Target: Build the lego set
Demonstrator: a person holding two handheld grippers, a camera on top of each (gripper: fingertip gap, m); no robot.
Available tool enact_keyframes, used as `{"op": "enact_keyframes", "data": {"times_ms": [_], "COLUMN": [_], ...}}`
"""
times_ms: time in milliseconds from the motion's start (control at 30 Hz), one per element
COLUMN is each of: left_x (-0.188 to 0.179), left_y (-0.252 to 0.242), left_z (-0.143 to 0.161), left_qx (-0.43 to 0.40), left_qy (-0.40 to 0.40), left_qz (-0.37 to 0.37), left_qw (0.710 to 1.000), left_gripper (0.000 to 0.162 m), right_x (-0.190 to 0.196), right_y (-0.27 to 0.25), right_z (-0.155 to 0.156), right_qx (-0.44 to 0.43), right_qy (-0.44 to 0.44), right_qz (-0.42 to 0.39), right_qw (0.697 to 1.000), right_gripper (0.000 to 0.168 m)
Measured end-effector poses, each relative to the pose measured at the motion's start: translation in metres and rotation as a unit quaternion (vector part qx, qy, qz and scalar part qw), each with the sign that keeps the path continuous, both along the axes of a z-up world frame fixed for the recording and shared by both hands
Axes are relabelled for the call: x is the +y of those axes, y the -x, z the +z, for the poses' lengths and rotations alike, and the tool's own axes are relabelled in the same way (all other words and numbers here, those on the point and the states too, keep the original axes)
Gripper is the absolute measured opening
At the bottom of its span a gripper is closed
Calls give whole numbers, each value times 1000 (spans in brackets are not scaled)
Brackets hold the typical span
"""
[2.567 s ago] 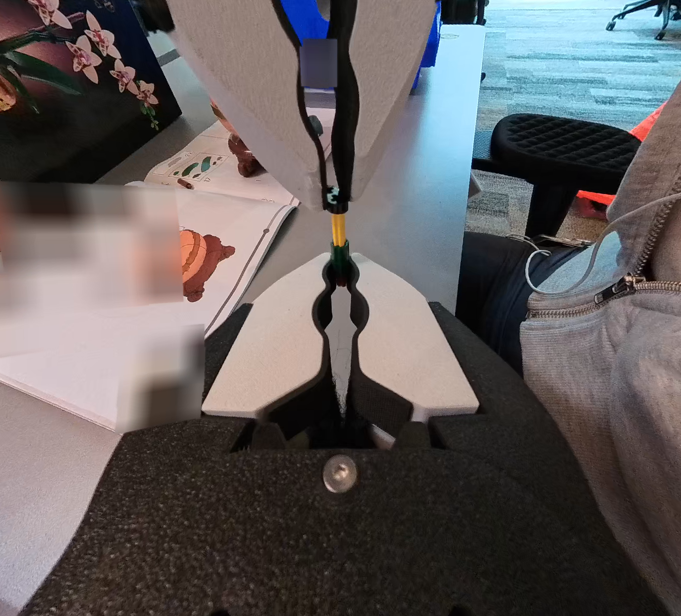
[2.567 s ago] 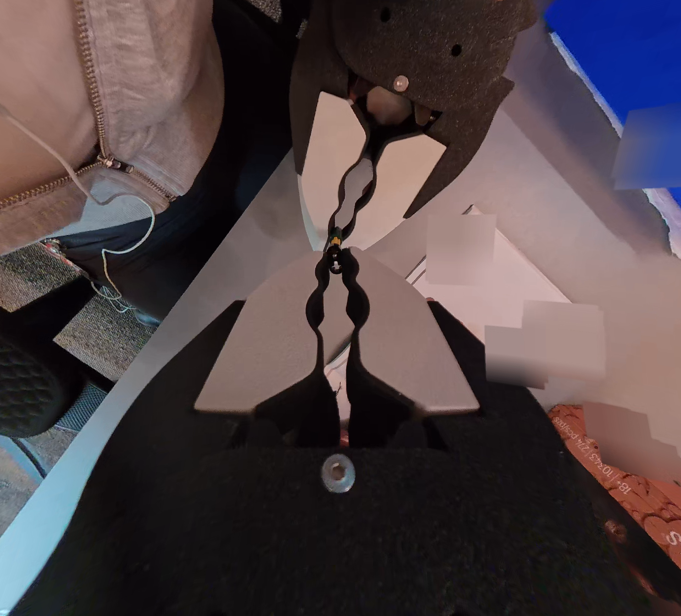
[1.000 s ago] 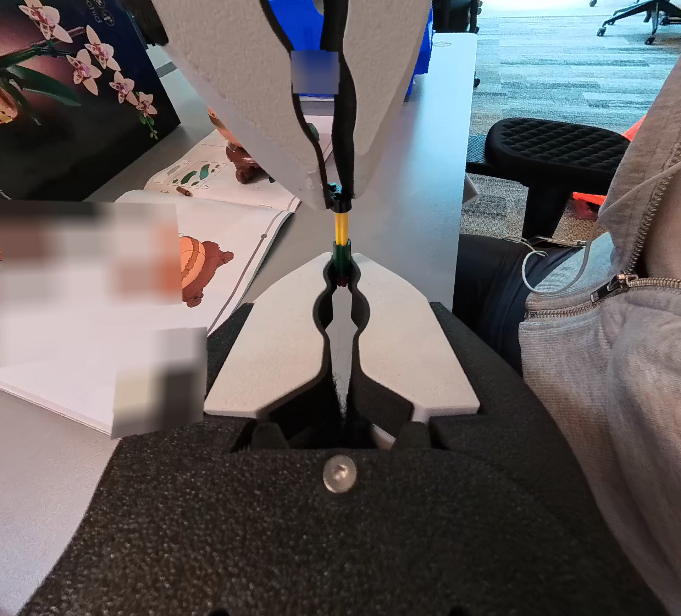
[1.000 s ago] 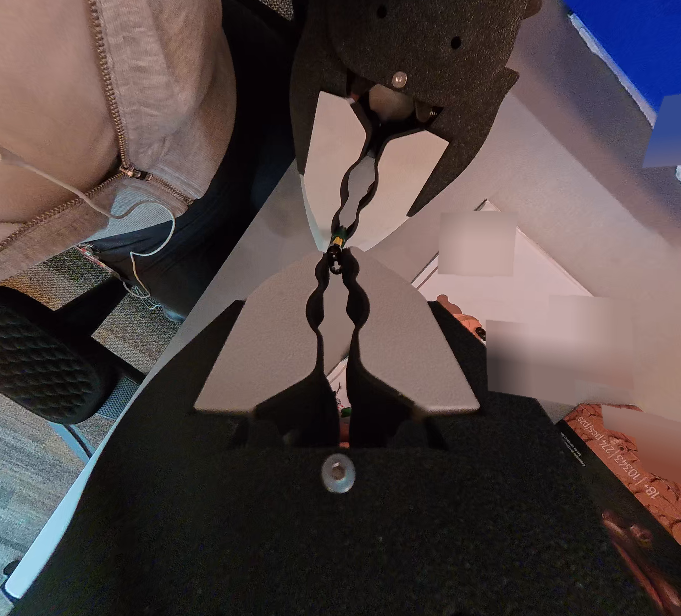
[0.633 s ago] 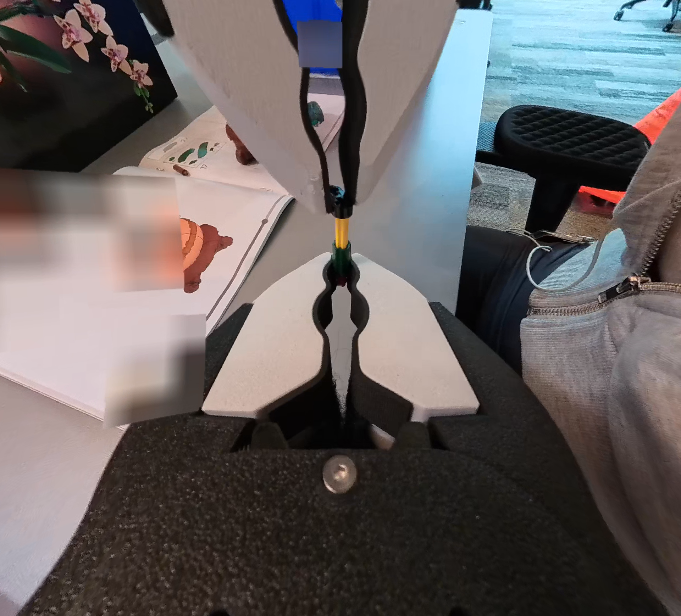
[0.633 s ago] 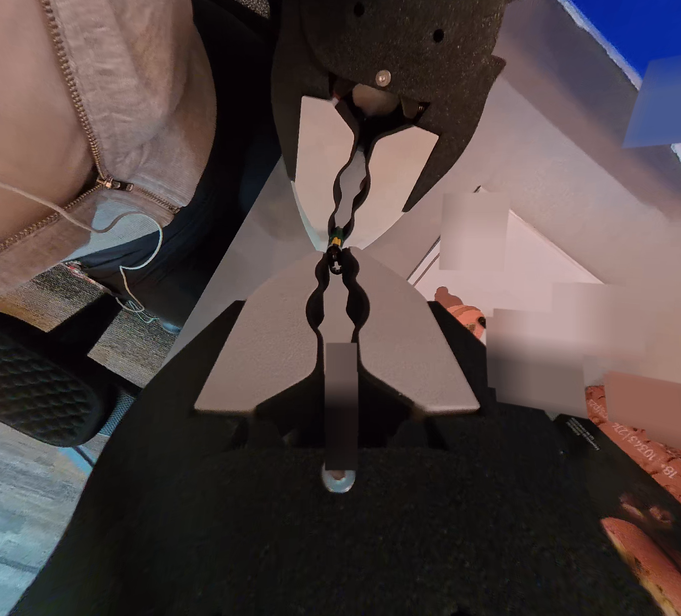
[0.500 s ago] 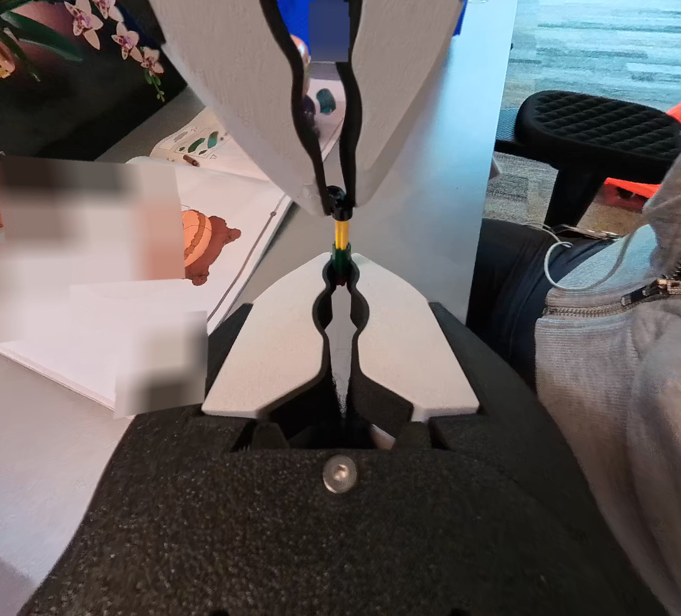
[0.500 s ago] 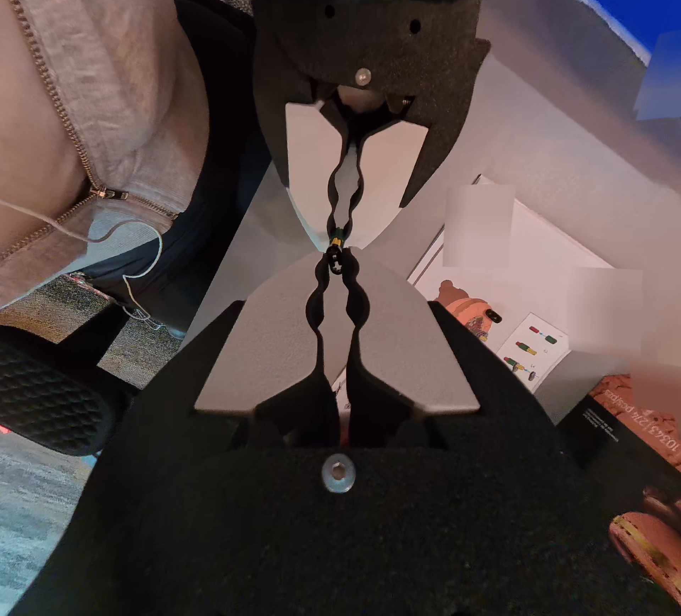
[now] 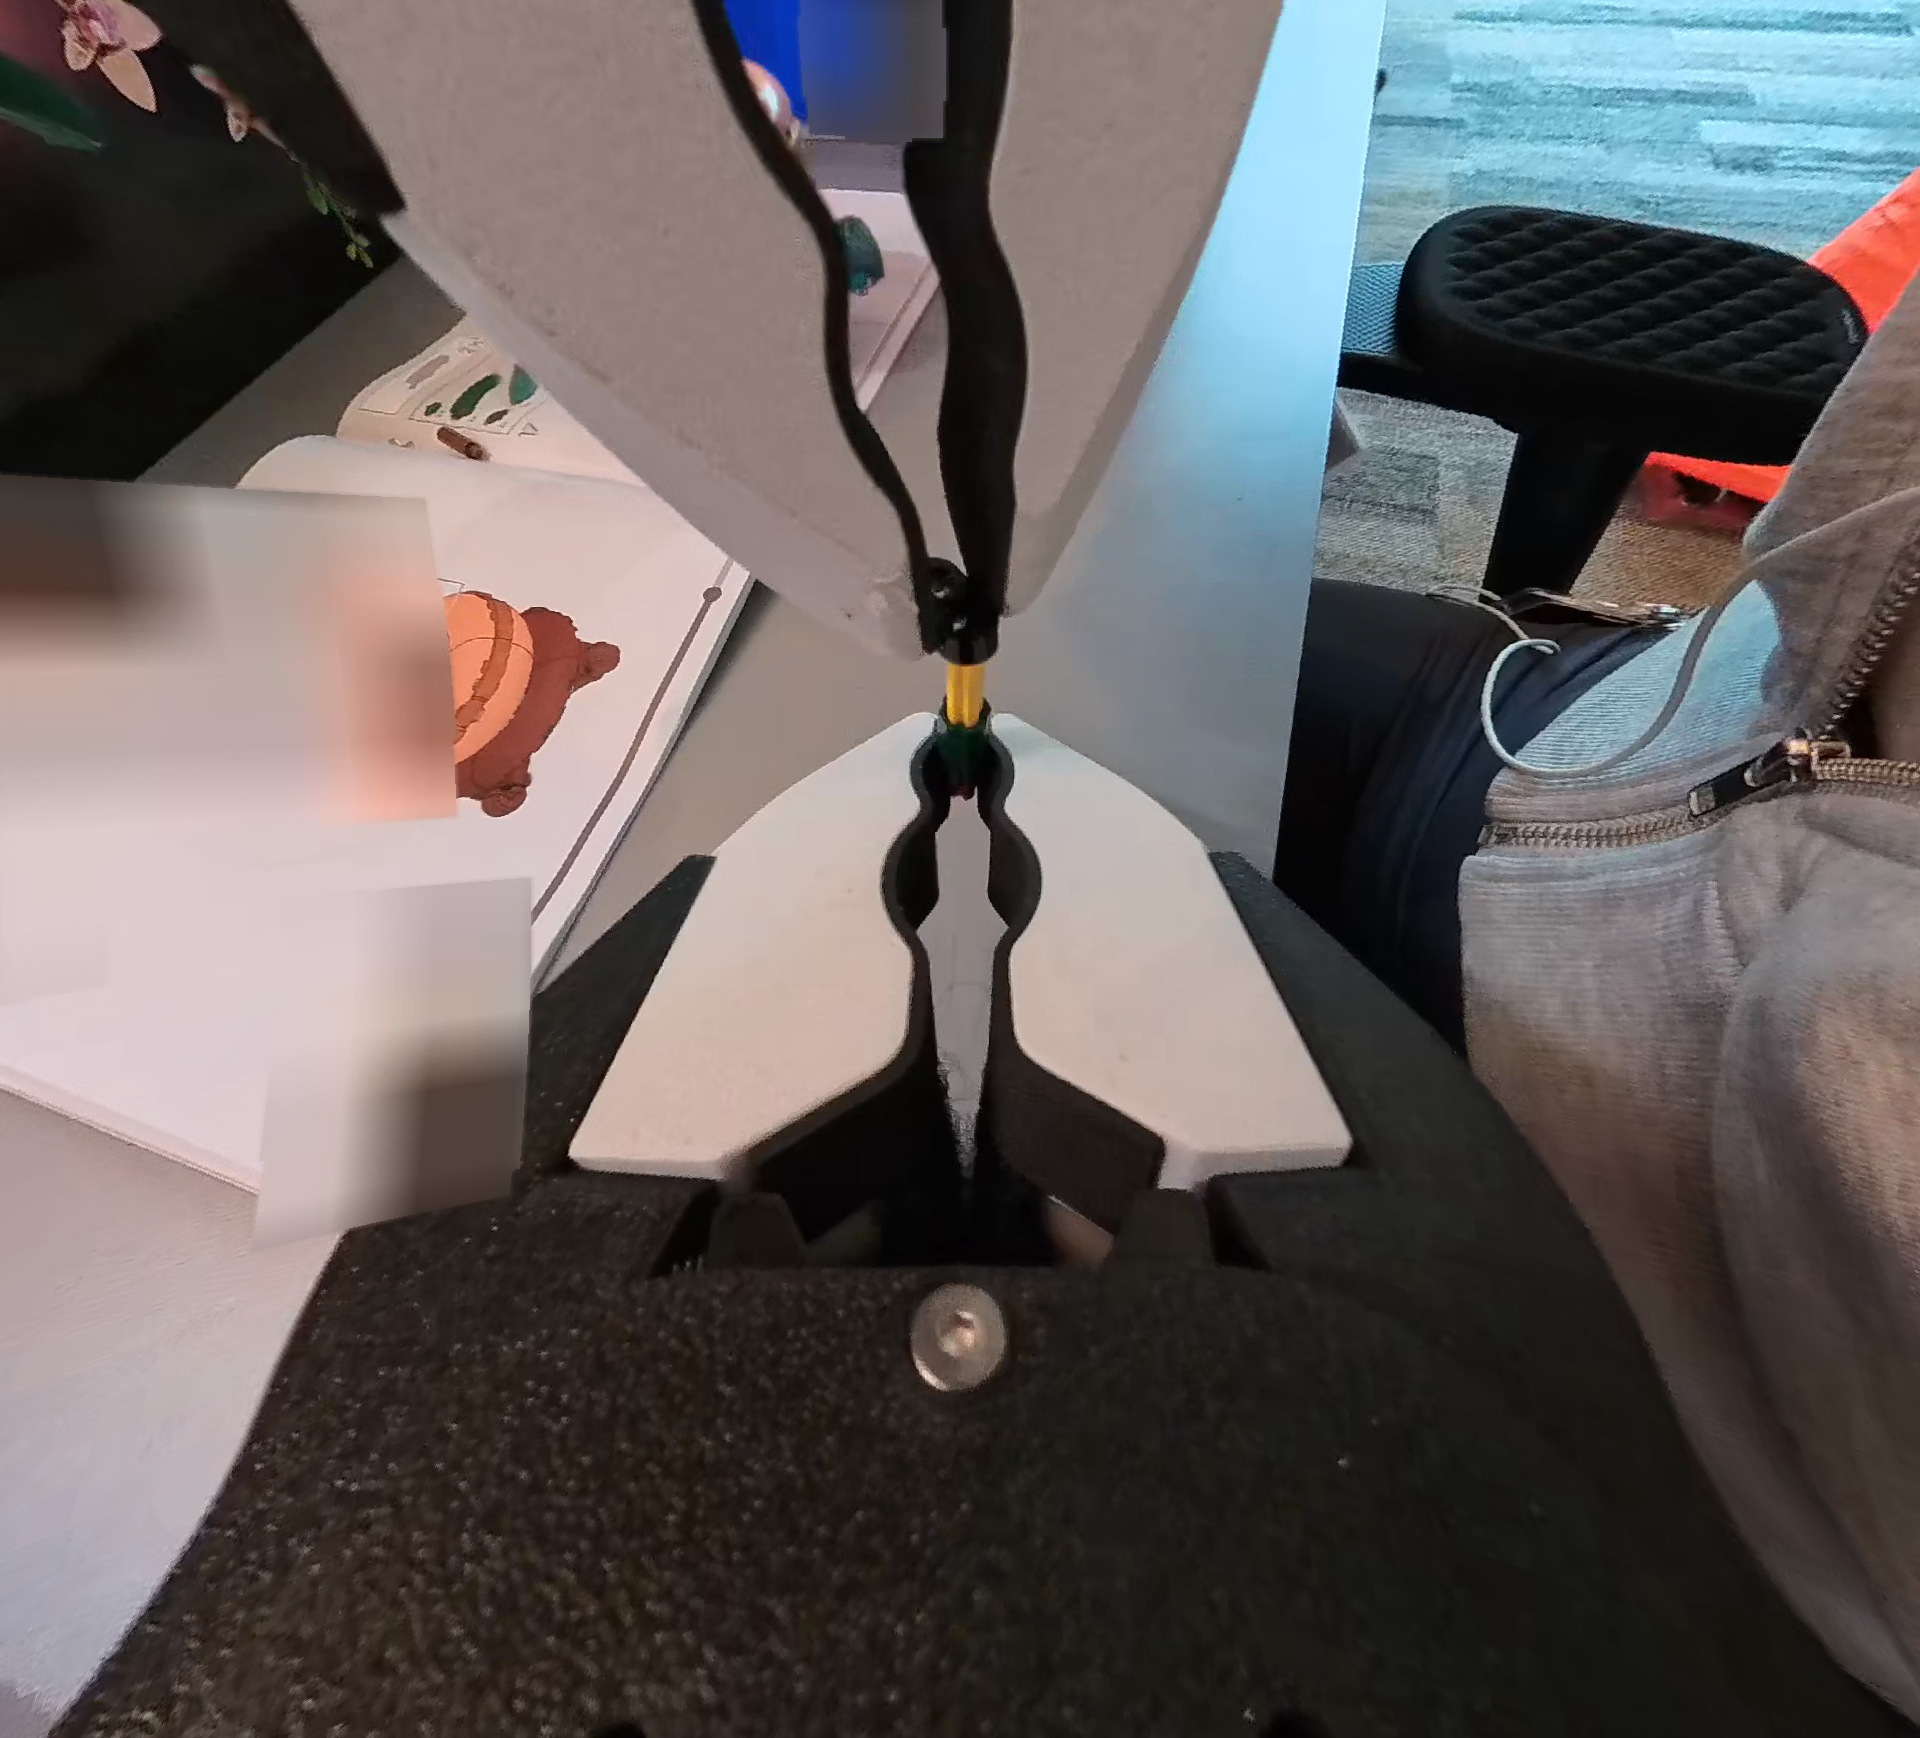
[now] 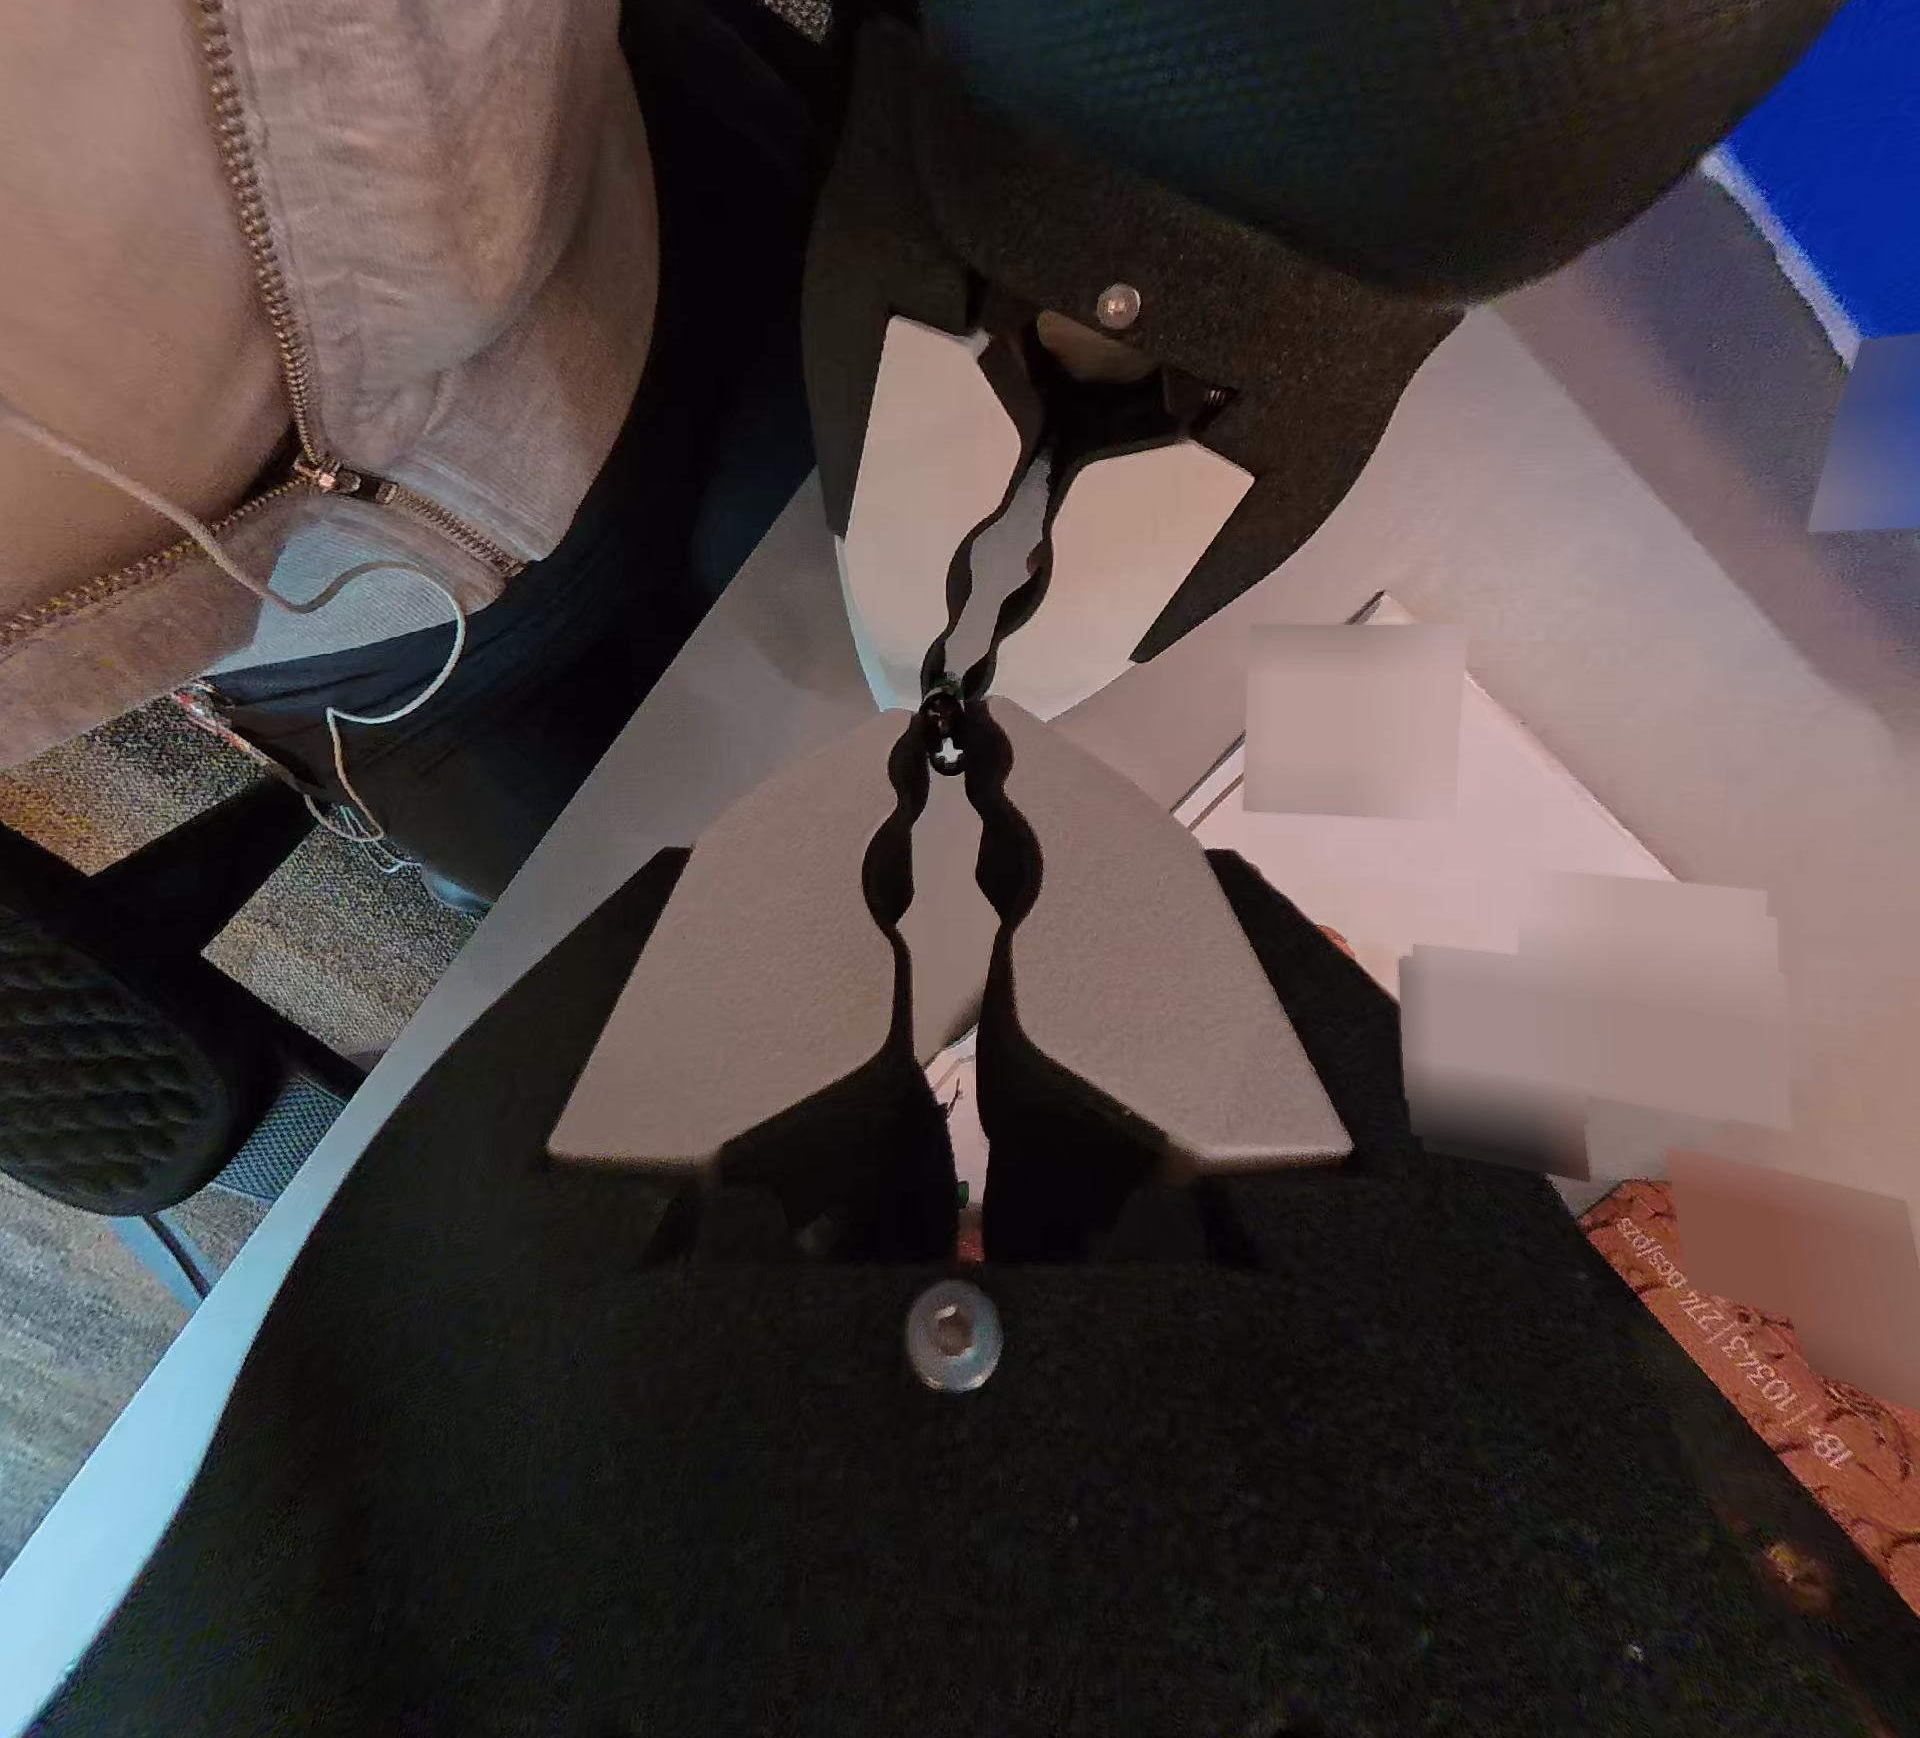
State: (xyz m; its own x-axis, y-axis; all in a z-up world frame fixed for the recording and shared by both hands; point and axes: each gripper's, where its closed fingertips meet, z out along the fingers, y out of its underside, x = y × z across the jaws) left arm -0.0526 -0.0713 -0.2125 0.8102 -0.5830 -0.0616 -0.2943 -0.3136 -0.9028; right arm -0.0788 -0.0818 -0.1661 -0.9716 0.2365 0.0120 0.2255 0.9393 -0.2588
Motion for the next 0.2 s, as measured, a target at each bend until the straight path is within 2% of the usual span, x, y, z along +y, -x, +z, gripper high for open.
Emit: {"op": "enact_keyframes", "data": {"times_ms": [33, 200], "left_x": [0, 0], "left_y": [1, 0], "left_z": [1, 1], "left_qx": [-5, -4], "left_qy": [-1, -2], "left_qz": [1, 0], "left_qw": [1000, 1000], "left_gripper": [3, 3], "right_x": [0, 1], "right_y": [1, 0], "right_z": [1, 1], "right_qx": [1, 0], "right_qy": [1, -2], "right_qz": [-3, -4], "right_qw": [1000, 1000], "right_gripper": [7, 7]}}
